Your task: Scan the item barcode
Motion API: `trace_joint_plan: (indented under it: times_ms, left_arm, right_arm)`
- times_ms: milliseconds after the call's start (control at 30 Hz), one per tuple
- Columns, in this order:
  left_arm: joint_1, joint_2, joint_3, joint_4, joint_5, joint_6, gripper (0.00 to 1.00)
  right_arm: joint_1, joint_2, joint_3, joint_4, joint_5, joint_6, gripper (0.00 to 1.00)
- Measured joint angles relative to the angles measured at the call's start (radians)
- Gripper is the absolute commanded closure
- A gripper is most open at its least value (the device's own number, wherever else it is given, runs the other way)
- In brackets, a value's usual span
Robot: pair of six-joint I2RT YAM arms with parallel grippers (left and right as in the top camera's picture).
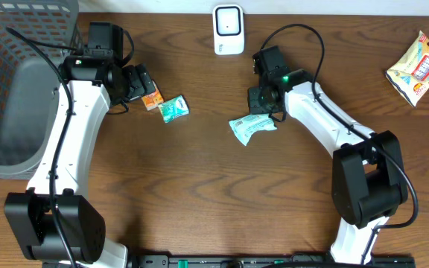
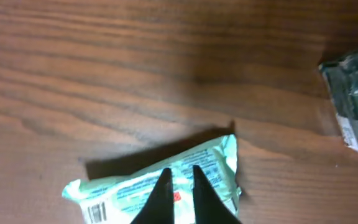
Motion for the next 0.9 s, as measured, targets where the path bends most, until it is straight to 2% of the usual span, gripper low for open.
trace_joint_plan:
  times_ms: [100, 200, 333, 400, 500, 600, 800, 900]
  left_arm:
    - [0.000, 0.000, 0.000, 0.000, 0.000, 0.000, 0.00]
    - [0.000, 0.000, 0.000, 0.000, 0.000, 0.000, 0.00]
    - [0.000, 0.000, 0.000, 0.000, 0.000, 0.000, 0.00]
    - [0.000, 0.000, 0.000, 0.000, 0.000, 0.000, 0.00]
    - [0.000, 0.000, 0.000, 0.000, 0.000, 0.000, 0.00]
    - [0.000, 0.000, 0.000, 0.000, 0.000, 0.000, 0.00]
    - [0.000, 0.000, 0.000, 0.000, 0.000, 0.000, 0.00]
    - [0.000, 0.000, 0.000, 0.000, 0.000, 0.000, 0.00]
  right_arm:
    - [-0.016, -0.027, 0.002, -0.016, -0.029, -0.001, 0.85]
    - [-0.036, -0.074, 0.005, -0.040, -0.052, -0.001, 0.71]
    - [-0.048, -0.119, 0.022, -0.112, -0.072, 0.002, 0.71]
    - [-0.047, -0.123, 0.024, -0.164, -0.089, 0.004, 0.75]
    - [-0.044, -0.122, 0.023, -0.254, -0.123, -0.005, 0.91]
    - [-0.037, -0.122, 0.018, -0.274, -0.133, -0.007, 0.97]
    - [-0.005, -0.122, -0.076, -0.192, -0.108, 0.033, 0.99]
    - [-0.002, -0.122, -0.148, -0.110, -0.098, 0.075, 0.96]
